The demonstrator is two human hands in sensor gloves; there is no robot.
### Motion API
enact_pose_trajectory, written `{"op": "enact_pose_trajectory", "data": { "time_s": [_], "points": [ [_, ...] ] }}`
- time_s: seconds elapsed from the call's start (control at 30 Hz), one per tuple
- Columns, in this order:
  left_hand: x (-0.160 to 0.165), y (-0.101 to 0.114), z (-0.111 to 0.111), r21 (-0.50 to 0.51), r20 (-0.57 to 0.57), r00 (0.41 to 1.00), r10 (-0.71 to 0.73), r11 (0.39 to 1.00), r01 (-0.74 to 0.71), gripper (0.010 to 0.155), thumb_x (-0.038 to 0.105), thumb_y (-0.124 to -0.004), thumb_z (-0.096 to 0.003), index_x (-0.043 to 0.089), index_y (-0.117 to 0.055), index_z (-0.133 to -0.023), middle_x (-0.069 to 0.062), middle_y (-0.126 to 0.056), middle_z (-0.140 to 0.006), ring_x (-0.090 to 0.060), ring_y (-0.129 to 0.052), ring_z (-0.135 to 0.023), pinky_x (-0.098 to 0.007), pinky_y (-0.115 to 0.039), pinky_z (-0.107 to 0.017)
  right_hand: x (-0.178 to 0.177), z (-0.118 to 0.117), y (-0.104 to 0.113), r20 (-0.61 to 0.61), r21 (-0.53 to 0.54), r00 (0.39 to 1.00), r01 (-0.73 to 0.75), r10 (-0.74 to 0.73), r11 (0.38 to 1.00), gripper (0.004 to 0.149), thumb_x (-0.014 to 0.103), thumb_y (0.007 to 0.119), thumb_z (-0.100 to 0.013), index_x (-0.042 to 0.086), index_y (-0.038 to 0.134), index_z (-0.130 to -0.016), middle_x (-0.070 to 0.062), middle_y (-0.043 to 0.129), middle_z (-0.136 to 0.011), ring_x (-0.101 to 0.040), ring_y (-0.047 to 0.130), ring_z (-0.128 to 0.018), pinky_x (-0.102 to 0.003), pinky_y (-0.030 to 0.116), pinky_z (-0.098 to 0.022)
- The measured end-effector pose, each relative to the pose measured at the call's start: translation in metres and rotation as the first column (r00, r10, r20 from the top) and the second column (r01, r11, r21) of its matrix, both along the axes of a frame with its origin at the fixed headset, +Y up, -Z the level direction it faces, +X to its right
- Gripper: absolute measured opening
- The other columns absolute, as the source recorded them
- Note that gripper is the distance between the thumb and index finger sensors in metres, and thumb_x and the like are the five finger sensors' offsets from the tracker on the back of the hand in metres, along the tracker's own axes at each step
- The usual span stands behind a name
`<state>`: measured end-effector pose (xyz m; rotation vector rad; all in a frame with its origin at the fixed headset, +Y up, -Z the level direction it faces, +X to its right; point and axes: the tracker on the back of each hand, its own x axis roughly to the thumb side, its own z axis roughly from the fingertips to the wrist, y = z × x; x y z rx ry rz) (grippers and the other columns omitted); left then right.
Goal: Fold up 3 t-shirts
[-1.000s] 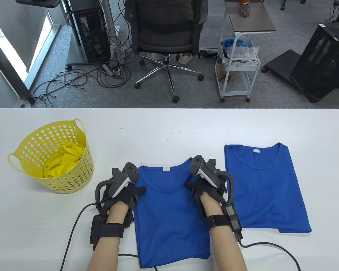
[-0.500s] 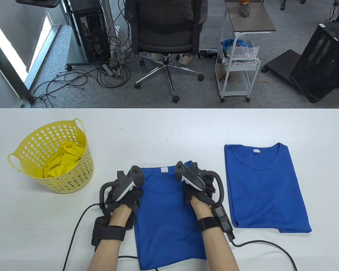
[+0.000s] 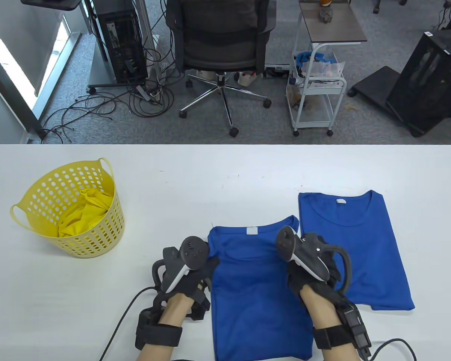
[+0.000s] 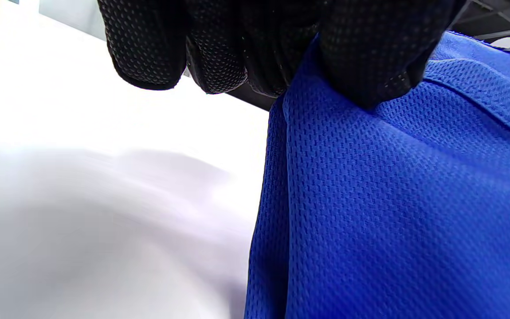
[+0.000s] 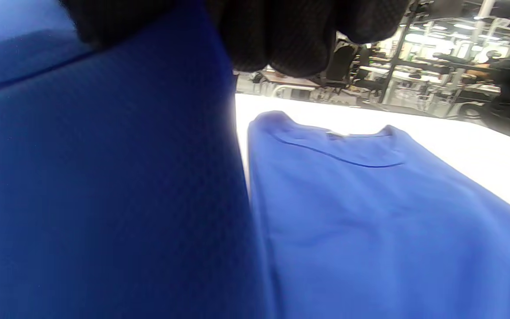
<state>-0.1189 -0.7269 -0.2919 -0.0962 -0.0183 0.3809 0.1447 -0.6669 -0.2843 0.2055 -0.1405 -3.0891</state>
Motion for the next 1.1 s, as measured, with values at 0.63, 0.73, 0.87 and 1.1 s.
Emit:
{"op": "enact_pose_trajectory", "data": {
  "time_s": [0.63, 0.73, 0.87, 1.1],
  "points": [
    [0.131, 0.023, 0.007, 0.091, 0.132, 0.985, 0.112, 0.988, -0.125, 0.045, 0.048, -0.081, -0.0383, 0.028, -0.084, -0.079, 0.005, -0.08, -0.089, -0.019, -0.078, -0.091, -0.041, -0.078, -0.065, 0.139, 0.029, 0.032, 0.229, 0.073, 0.972, 0.034, -0.05, 0.997, 0.046, 0.03, 0.077, -0.039, 0.013, 0.075, -0.082, -0.014, 0.071, -0.09, -0.039, 0.073, -0.082, -0.059, 0.057, -0.066],
    [0.143, 0.024, 0.0, 0.093, 0.139, 0.982, 0.124, 0.986, -0.138, 0.045, 0.048, -0.081, -0.0383, 0.028, -0.084, -0.079, 0.005, -0.079, -0.089, -0.019, -0.077, -0.092, -0.041, -0.078, -0.066, 0.152, 0.023, 0.033, 0.254, 0.066, 0.966, 0.032, -0.048, 0.997, 0.046, 0.03, 0.077, -0.039, 0.013, 0.076, -0.081, -0.014, 0.071, -0.09, -0.039, 0.073, -0.082, -0.059, 0.057, -0.066],
    [0.157, 0.026, -0.011, 0.084, 0.146, 0.98, 0.139, 0.985, -0.152, 0.045, 0.049, -0.08, -0.0385, 0.028, -0.083, -0.079, 0.005, -0.079, -0.089, -0.019, -0.077, -0.092, -0.041, -0.078, -0.066, 0.163, 0.015, 0.038, 0.273, 0.071, 0.961, 0.01, -0.029, 0.997, 0.046, 0.03, 0.077, -0.039, 0.014, 0.075, -0.082, -0.013, 0.07, -0.09, -0.039, 0.073, -0.082, -0.059, 0.056, -0.066],
    [0.176, 0.027, -0.034, 0.13, 0.14, 0.98, 0.142, 0.979, -0.16, 0.046, 0.05, -0.079, -0.039, 0.03, -0.081, -0.08, 0.006, -0.076, -0.091, -0.018, -0.074, -0.094, -0.04, -0.076, -0.067, 0.179, -0.006, 0.044, 0.29, 0.143, 0.957, -0.028, -0.015, 0.989, 0.046, 0.032, 0.076, -0.039, 0.017, 0.074, -0.082, -0.011, 0.069, -0.092, -0.037, 0.072, -0.084, -0.057, 0.057, -0.067]
  ]
}}
